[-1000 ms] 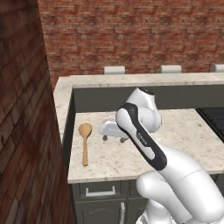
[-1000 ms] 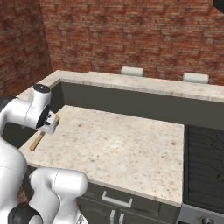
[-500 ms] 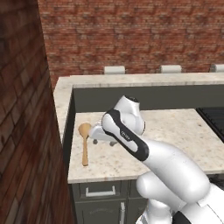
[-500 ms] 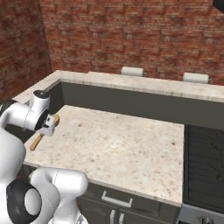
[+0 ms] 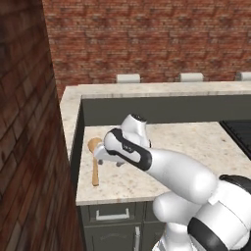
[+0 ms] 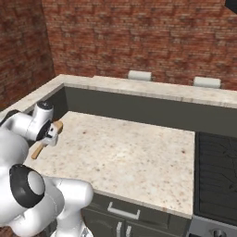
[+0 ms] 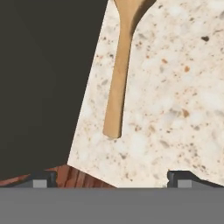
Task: Organize the utensils by type. Pick up the wooden spoons from the counter and place them in the open cabinet. Then pick up the metallic utensils from the counter and place them in the open drawer.
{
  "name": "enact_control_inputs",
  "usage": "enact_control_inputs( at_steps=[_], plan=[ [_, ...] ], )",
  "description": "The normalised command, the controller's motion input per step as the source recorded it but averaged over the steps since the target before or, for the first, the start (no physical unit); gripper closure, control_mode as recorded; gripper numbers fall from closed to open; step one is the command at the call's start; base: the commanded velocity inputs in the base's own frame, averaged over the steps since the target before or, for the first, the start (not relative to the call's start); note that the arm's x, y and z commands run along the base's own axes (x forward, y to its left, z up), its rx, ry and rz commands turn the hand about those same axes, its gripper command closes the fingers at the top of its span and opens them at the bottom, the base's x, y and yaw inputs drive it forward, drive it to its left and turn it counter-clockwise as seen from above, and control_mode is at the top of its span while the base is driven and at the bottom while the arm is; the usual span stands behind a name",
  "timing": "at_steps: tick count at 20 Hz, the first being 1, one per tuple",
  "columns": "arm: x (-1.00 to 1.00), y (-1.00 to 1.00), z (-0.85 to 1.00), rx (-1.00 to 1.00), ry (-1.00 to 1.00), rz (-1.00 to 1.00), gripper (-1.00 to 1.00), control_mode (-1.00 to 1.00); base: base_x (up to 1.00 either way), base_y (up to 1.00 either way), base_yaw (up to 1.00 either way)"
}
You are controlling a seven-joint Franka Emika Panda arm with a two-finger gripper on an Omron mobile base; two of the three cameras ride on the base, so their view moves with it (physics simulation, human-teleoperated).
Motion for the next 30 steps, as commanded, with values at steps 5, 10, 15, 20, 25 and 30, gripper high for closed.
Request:
enact_control_inputs(
  at_steps=[5,10,15,20,25,30],
  plan=[
    [0.25,0.06,-0.24,0.0,0.0,-0.02,-1.0,-1.0,0.0,0.0,0.0],
    [0.21,0.08,-0.17,0.0,0.0,-0.01,-1.0,-1.0,0.0,0.0,0.0],
    [0.14,0.15,-0.18,0.0,0.0,0.0,-1.0,-1.0,0.0,0.0,0.0],
    [0.07,0.09,-0.21,0.0,0.0,0.0,-1.0,-1.0,0.0,0.0,0.0],
    [0.21,0.08,-0.18,0.01,0.0,-0.01,-1.0,-1.0,0.0,0.0,0.0],
    [0.21,0.12,-0.18,0.0,0.0,-0.01,-1.0,-1.0,0.0,0.0,0.0]
  ],
)
